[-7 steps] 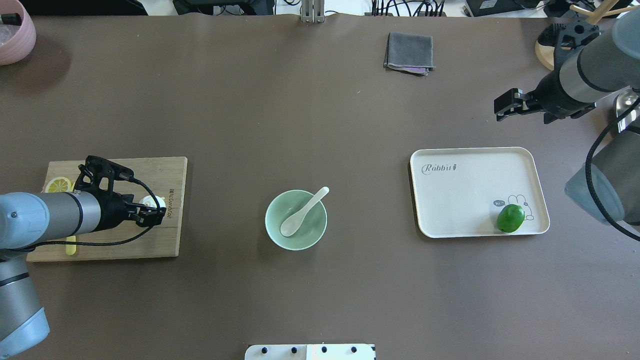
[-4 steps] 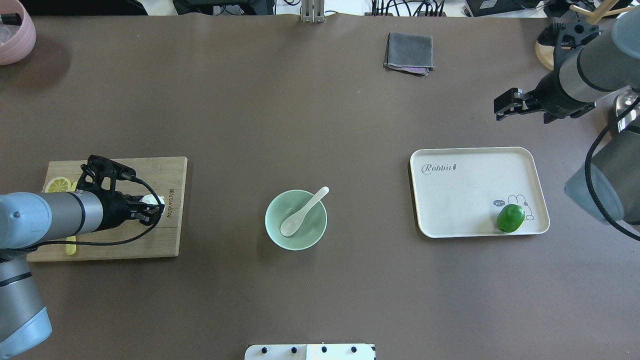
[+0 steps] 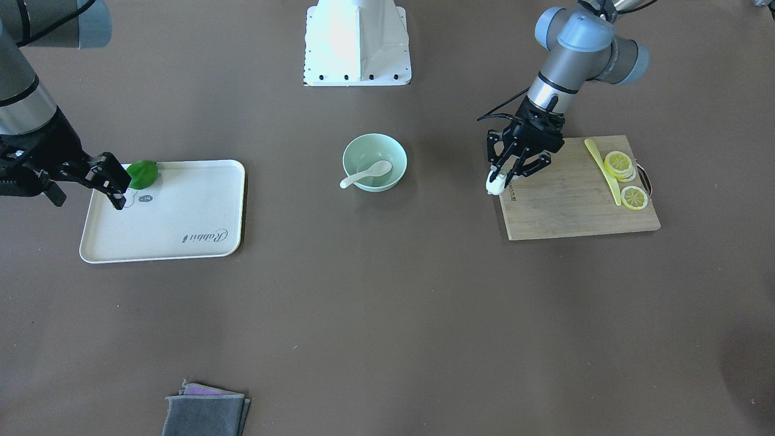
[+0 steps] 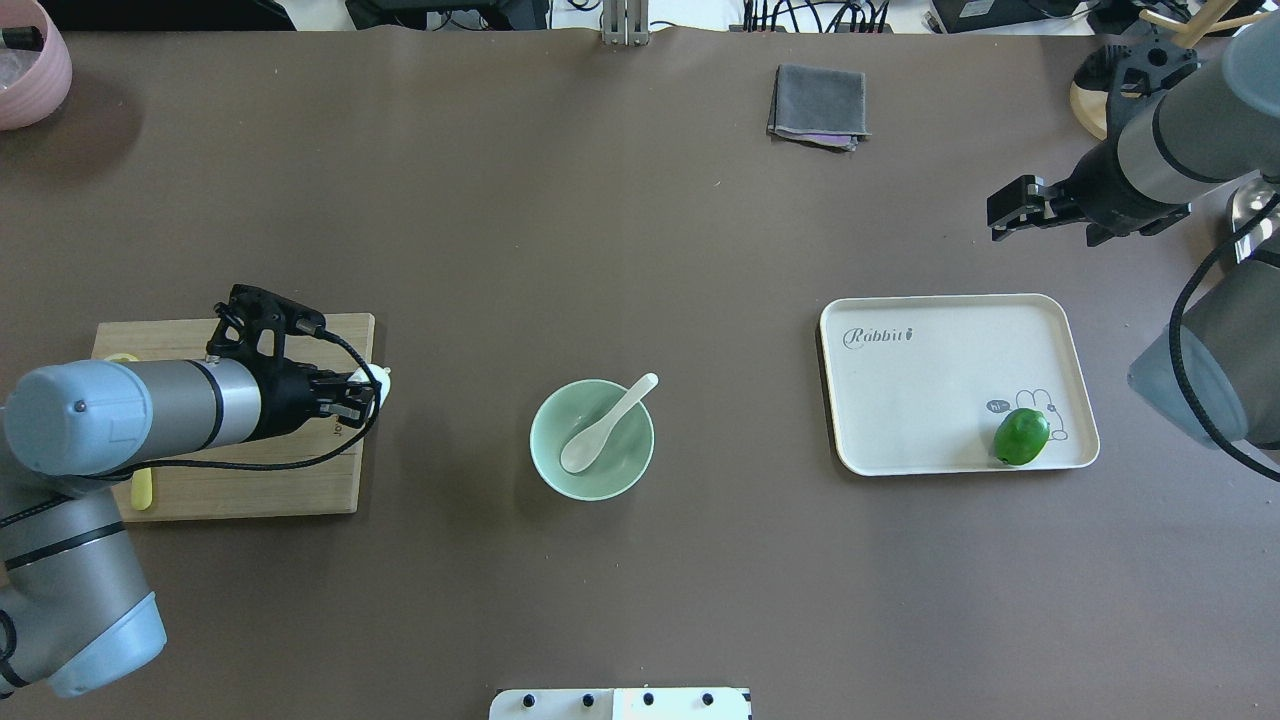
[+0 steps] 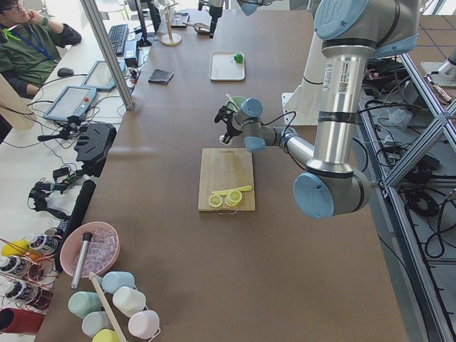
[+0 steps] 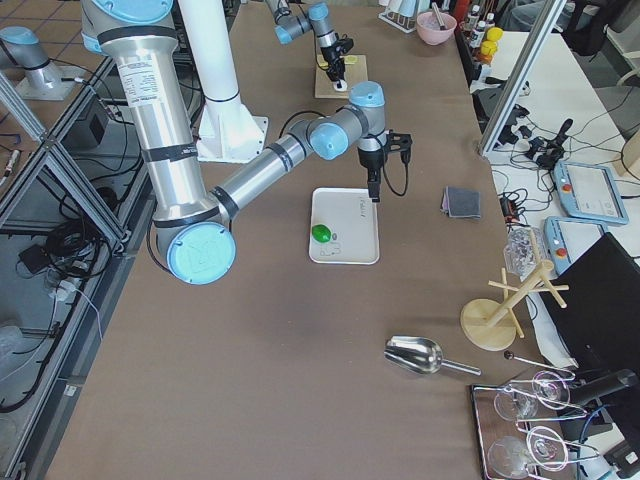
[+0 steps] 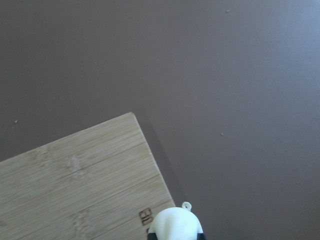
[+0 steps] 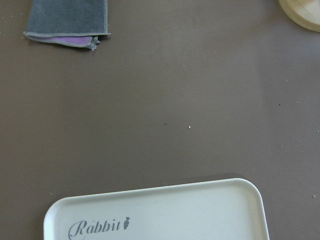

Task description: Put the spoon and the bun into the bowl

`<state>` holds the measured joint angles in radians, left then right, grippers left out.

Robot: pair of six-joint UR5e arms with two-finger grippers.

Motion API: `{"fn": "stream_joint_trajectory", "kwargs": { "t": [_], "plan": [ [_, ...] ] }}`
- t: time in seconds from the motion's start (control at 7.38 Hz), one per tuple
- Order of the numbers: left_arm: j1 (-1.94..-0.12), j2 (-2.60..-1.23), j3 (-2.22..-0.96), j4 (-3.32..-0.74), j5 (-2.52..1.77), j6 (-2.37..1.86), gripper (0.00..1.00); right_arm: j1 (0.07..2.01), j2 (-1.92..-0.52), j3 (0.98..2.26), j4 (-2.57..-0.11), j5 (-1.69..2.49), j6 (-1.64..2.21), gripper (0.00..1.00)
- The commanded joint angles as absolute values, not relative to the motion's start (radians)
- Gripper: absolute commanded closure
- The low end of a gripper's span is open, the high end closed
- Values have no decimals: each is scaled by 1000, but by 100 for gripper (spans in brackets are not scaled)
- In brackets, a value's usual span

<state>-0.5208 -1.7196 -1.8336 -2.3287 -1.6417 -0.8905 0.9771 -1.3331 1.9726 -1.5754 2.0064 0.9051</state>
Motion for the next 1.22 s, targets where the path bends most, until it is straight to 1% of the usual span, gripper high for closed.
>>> {"fn": "stream_joint_trajectory", "kwargs": {
  "t": [0.0, 0.14, 0.27, 0.41, 0.54, 0.68, 0.81, 1.08],
  "plan": [
    [-517, -1911, -1833, -2228, -1644, -967, 66, 977, -1333, 1973, -1575, 2006, 905, 0],
    [-488, -1961, -1827, -2226, -1640, -1033, 65, 977, -1333, 1973, -1575, 2006, 905, 0],
    [-447, -1985, -1824, -2226, -1634, -1038, 65, 977, -1333, 1973, -1575, 2006, 905, 0],
    [-407, -1996, -1818, -2226, -1625, -1066, 61, 977, -1333, 1973, -1575, 2006, 905, 0],
    [-359, -1997, -1804, -2227, -1573, -1068, 60, 977, -1333, 1974, -1575, 2006, 908, 0],
    [-333, -1997, -1804, -2229, -1554, -1068, 46, 977, -1333, 1974, -1575, 2006, 908, 0],
    [-331, -1996, -1804, -2230, -1552, -1066, 2, 977, -1333, 1974, -1575, 2006, 908, 0],
    [-333, -1994, -1827, -2229, -1562, -1068, 1, 977, -1335, 1974, -1575, 2008, 907, 0]
  ]
}}
